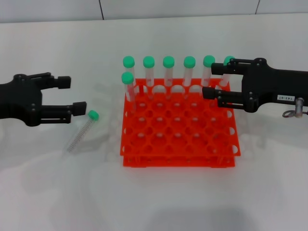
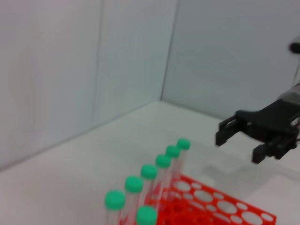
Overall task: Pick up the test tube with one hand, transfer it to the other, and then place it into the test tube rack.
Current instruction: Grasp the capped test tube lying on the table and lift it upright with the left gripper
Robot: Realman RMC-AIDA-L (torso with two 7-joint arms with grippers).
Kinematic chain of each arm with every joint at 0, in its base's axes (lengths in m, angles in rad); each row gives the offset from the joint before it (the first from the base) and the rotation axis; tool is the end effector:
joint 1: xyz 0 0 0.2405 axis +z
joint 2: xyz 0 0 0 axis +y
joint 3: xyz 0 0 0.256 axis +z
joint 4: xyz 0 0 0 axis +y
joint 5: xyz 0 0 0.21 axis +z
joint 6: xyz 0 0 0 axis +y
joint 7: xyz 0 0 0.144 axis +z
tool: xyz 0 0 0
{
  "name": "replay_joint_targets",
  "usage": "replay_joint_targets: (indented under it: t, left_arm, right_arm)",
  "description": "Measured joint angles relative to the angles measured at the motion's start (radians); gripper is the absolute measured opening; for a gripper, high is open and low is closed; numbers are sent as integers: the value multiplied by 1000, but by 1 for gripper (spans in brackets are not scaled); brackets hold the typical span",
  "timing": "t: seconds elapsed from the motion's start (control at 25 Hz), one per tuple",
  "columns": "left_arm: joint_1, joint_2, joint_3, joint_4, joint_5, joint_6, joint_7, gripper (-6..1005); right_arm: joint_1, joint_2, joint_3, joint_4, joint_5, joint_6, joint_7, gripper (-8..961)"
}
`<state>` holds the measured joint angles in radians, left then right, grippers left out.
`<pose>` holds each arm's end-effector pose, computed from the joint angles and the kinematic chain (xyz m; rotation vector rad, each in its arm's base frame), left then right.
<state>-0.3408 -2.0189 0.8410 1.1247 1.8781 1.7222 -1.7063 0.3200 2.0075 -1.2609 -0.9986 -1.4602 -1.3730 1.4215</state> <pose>-0.2514 0.3048 0.0773 -2.7429 -0.6171 -0.5914 0.2158 0.3261 0.0198 -2.6719 0.3192 0.8038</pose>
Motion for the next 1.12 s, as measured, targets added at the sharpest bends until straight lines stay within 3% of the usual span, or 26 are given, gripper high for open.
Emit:
replay_joint_targets:
  t: [0.32,0.56,0.72,1.12]
  left_arm:
    - [-31,34,-19,46,100,6,-225,863]
    - [-104,59,-27,52,274,-1,-397,865]
    - [-154,58,-25,47,408,1,-456,863]
    - [-245,58,-18,-29,576,8,-564,865]
  right_arm:
    - [1,0,0,0,12,0,6,635]
    - [3,2,0,0,17,0,9,635]
    - [5,2,0,0,24,0,10,635]
    - [15,3,-3,0,38,-1,10,635]
